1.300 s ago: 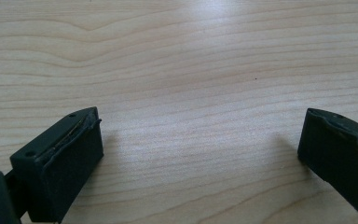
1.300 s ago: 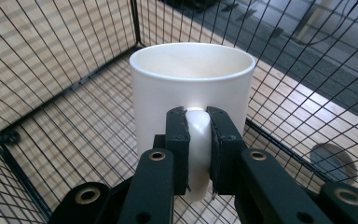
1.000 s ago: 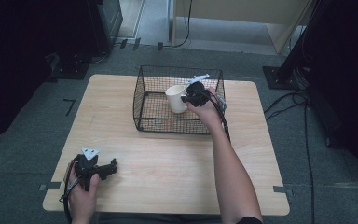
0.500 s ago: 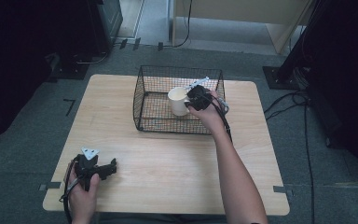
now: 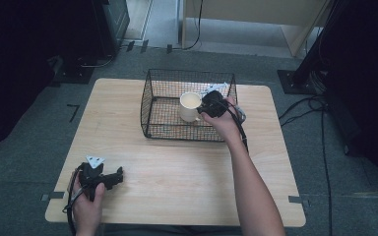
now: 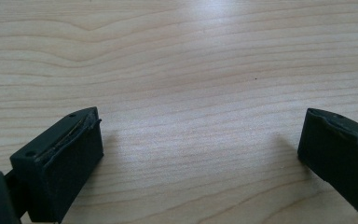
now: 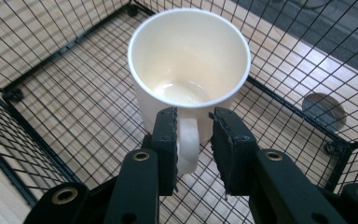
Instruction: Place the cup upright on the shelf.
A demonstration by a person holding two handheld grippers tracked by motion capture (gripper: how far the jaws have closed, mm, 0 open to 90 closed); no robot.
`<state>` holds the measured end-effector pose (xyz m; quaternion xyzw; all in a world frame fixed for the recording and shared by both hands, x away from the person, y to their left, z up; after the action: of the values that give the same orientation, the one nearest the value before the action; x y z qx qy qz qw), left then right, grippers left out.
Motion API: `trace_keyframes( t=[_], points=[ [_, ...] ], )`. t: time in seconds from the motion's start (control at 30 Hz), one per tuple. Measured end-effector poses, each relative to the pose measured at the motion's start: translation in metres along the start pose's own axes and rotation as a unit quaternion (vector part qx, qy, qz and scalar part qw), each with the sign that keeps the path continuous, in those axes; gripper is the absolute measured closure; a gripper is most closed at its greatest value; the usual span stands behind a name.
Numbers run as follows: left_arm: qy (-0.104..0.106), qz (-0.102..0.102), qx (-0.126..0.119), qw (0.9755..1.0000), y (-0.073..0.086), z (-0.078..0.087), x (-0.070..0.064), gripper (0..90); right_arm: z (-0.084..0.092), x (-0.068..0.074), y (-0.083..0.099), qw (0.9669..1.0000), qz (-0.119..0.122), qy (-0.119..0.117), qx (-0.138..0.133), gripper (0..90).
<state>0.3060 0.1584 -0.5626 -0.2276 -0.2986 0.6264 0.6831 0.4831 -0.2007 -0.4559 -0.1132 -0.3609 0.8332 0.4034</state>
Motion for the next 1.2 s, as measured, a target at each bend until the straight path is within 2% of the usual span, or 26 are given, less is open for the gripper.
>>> trace_keyframes(
  t=[0.07, 0.17, 0.3, 0.33, 0.4, 0.47, 0.53, 0.6, 0.9, 1.2],
  points=[
    [0.0, 0.0, 0.0, 1.0, 0.0, 0.0, 0.0, 0.0, 0.005, 0.002, -0.001, 0.9999, -0.001, 0.0, -0.013, 66.5],
    [0.0, 0.0, 0.0, 1.0, 0.0, 0.0, 0.0, 0.0, 0.012, 0.005, -0.003, 0.9995, 0.003, 0.0, -0.031, 55.6],
    [0.0, 0.0, 0.0, 1.0, 0.0, 0.0, 0.0, 0.0, 0.026, 0.01, -0.006, 0.9983, 0.0, 0.007, -0.058, 39.7],
    [0.0, 0.0, 0.0, 1.0, 0.0, 0.0, 0.0, 0.0, 0.03, 0.011, -0.007, 0.9977, -0.003, 0.003, -0.068, 35.4],
    [0.0, 0.0, 0.0, 1.0, 0.0, 0.0, 0.0, 0.0, 0.038, 0.014, -0.008, 0.9961, -0.007, 0.002, -0.088, 23.6],
    [0.0, 0.0, 0.0, 1.0, 0.0, 0.0, 0.0, 0.0, 0.045, 0.016, -0.008, 0.9952, -0.007, 0.003, -0.098, 12.6],
    [0.0, 0.0, 0.0, 1.0, 0.0, 0.0, 0.0, 0.0, 0.052, 0.018, -0.006, 0.9944, -0.009, 0.003, -0.106, 8.3],
    [0.0, 0.0, 0.0, 1.0, 0.0, 0.0, 0.0, 0.0, 0.06, 0.021, -0.004, 0.9937, -0.018, -0.006, -0.111, 0.3],
    [-0.001, 0.0, -0.001, 1.0, 0.0, 0.0, 0.0, 0.0, 0.09, 0.037, 0.015, 0.9922, 0.009, -0.003, -0.125, 0.0],
    [0.0, 0.0, -0.001, 1.0, 0.0, 0.0, 0.0, 0.0, 0.111, 0.043, 0.043, 0.9919, 0.009, 0.002, -0.127, 0.0]
  ],
)
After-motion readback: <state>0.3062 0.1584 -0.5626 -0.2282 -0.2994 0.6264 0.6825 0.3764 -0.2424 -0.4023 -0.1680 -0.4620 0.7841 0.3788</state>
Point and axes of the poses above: each handheld gripper's, and its own axes: z roughly backward along the jaws, y roughly out of its underside, x roughly to its left, the point moved 6 cm from there along -z, roughly forward along the jaws, and after that the axes turned 9 degrees about -y, right-handed, at the moved point
